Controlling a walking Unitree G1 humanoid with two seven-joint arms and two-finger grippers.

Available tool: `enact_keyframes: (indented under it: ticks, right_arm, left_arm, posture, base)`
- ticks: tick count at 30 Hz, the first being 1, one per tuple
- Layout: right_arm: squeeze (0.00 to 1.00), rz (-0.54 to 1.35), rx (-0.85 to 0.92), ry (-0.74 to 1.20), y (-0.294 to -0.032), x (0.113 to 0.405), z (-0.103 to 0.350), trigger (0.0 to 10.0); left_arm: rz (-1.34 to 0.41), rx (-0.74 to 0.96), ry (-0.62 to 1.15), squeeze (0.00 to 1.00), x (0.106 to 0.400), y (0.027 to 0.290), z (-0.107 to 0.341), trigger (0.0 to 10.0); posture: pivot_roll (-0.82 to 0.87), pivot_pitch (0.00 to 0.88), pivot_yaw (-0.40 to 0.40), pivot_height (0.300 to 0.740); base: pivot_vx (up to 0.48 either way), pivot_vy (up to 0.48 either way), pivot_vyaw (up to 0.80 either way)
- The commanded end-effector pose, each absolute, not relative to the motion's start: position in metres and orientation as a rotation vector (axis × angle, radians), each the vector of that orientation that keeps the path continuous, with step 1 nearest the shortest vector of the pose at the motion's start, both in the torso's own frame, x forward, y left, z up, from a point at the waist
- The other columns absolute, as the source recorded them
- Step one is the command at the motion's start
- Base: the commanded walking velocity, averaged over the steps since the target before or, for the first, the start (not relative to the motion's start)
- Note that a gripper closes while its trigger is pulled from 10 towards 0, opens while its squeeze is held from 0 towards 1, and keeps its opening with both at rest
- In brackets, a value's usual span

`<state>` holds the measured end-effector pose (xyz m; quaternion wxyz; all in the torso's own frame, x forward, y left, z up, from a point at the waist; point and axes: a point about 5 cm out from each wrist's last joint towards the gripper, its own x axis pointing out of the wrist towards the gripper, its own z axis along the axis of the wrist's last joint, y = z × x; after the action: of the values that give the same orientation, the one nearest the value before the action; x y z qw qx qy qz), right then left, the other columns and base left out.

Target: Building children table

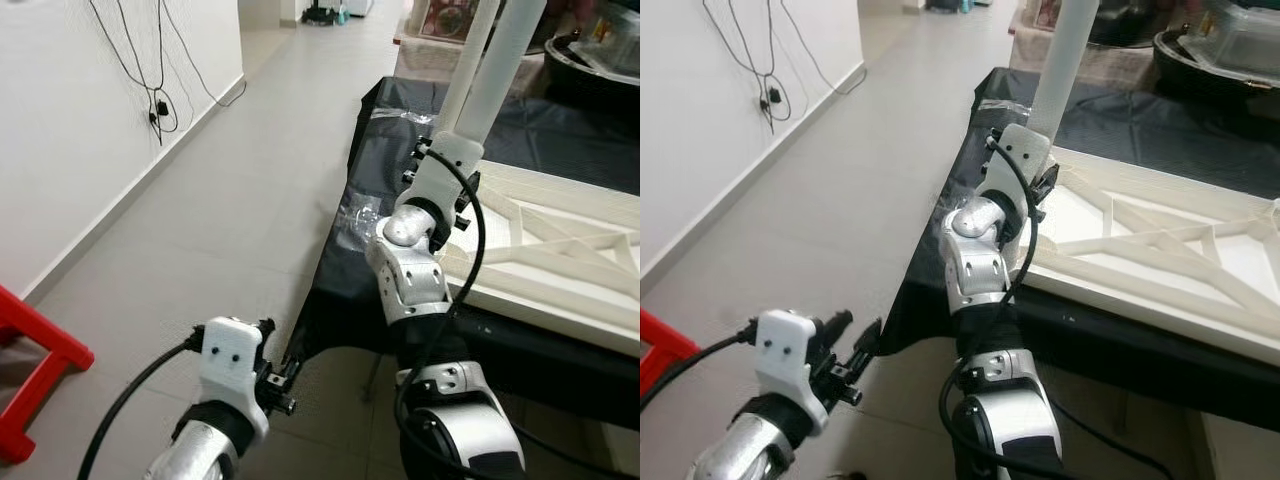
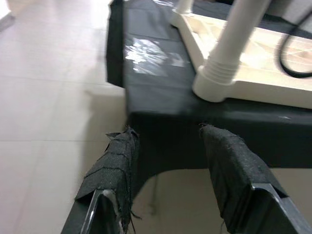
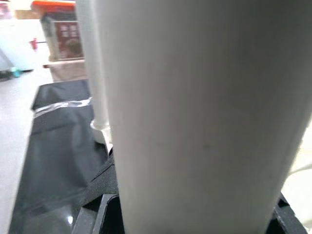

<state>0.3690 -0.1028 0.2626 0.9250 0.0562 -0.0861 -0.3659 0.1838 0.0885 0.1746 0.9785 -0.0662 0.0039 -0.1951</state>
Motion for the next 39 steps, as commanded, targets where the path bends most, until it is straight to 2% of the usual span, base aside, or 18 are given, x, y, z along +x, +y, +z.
enact_keyframes:
  ticks: [1, 3, 11, 12, 27, 28, 39]
  right_arm:
    - [0.0, -0.76, 0.145, -0.067, -0.086, 0.366, 0.24, 10.0]
    - [0.0, -0.76, 0.144, -0.073, -0.084, 0.366, 0.241, 10.0]
    - [0.0, -0.749, 0.144, -0.085, -0.082, 0.368, 0.243, 10.0]
    - [1.0, -0.725, 0.151, -0.087, -0.081, 0.369, 0.244, 10.0]
    - [1.0, -0.647, 0.164, -0.154, -0.078, 0.368, 0.252, 10.0]
    - [0.0, -0.628, 0.165, -0.166, -0.08, 0.367, 0.253, 10.0]
    - [0.0, -0.544, 0.114, -0.184, -0.102, 0.354, 0.247, 10.0]
  left_arm:
    - [-0.456, -0.156, 0.0, 0.0, 0.178, 0.082, 0.176, 10.0]
    - [-0.517, -0.15, -0.002, 0.0, 0.173, 0.075, 0.177, 10.0]
    - [-0.52, -0.137, 0.009, 0.0, 0.172, 0.074, 0.172, 10.0]
    - [-0.517, -0.135, 0.011, 0.0, 0.172, 0.075, 0.172, 10.0]
    - [-0.509, -0.124, 0.019, 0.0, 0.172, 0.076, 0.168, 10.0]
    - [-0.508, -0.124, 0.019, 0.0, 0.172, 0.076, 0.168, 10.0]
    - [-0.506, -0.124, 0.02, 0.0, 0.173, 0.076, 0.166, 10.0]
  posture:
    - [0.12, 0.187, -0.065, 0.74]
    - [0.11, 0.188, -0.065, 0.74]
    - [0.11, 0.185, -0.061, 0.74]
    - [0.11, 0.182, -0.062, 0.74]
    - [0.11, 0.179, -0.056, 0.74]
    - [0.11, 0.18, -0.056, 0.74]
    - [0.1, 0.176, -0.056, 0.74]
  base:
    - [0.0, 0.0, 0.0]
    - [0.0, 0.0, 0.0]
    - [0.0, 0.0, 0.0]
    - [0.0, 0.0, 0.0]
    - [0.0, 0.0, 0.0]
    - [0.0, 0.0, 0.0]
    - [0.0, 0.0, 0.0]
